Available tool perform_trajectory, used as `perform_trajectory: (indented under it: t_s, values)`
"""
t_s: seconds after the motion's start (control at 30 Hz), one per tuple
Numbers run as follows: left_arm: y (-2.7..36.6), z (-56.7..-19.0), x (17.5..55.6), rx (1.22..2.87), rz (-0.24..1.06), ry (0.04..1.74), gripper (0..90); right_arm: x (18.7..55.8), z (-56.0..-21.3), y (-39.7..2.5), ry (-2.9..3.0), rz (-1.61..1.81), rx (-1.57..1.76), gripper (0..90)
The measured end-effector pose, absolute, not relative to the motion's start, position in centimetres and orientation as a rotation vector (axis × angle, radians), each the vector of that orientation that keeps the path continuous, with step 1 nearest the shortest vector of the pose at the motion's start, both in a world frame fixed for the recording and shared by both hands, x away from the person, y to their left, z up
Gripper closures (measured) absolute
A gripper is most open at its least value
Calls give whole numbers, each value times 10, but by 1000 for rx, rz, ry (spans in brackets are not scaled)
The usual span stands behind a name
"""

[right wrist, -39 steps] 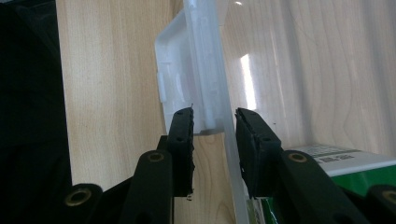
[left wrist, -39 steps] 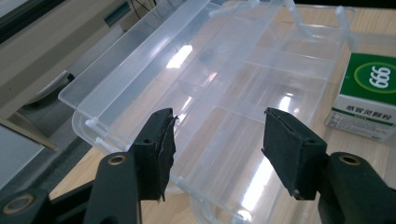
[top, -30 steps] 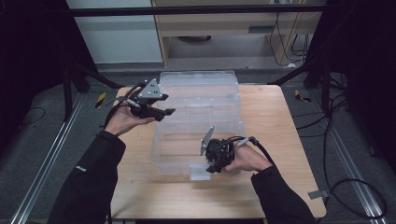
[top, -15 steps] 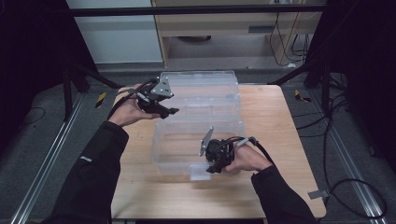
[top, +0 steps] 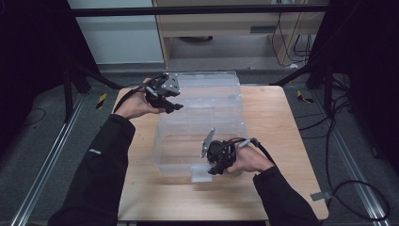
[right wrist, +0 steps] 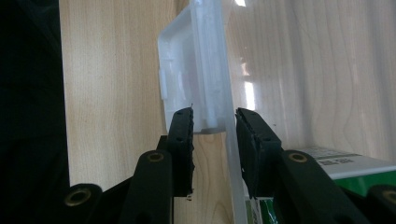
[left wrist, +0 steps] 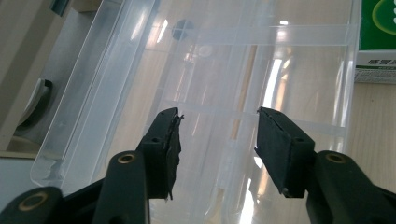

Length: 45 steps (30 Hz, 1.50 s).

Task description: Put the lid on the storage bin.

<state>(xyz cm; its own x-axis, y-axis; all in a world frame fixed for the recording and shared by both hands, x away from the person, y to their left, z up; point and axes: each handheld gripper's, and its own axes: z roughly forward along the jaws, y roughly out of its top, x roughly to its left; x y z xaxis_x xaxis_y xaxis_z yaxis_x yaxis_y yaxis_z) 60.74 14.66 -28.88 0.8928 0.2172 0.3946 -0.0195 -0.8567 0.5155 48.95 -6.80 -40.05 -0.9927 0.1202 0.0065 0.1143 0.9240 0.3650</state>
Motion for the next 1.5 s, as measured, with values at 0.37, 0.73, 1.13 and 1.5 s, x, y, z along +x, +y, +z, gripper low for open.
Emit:
perform_trajectory:
  t_s: [0.37,0.73,1.13,1.5]
  values:
    - [140,-299,618,2607,575,99,610,490,-401,-68,3069,584,187,679]
    - [129,-303,621,2656,583,51,750,490,-401,-69,3070,595,191,679]
    - [121,-303,622,2714,595,33,813,490,-401,-68,3073,586,204,679]
    - [119,-298,617,2735,558,0,875,489,-401,-69,3063,592,248,680]
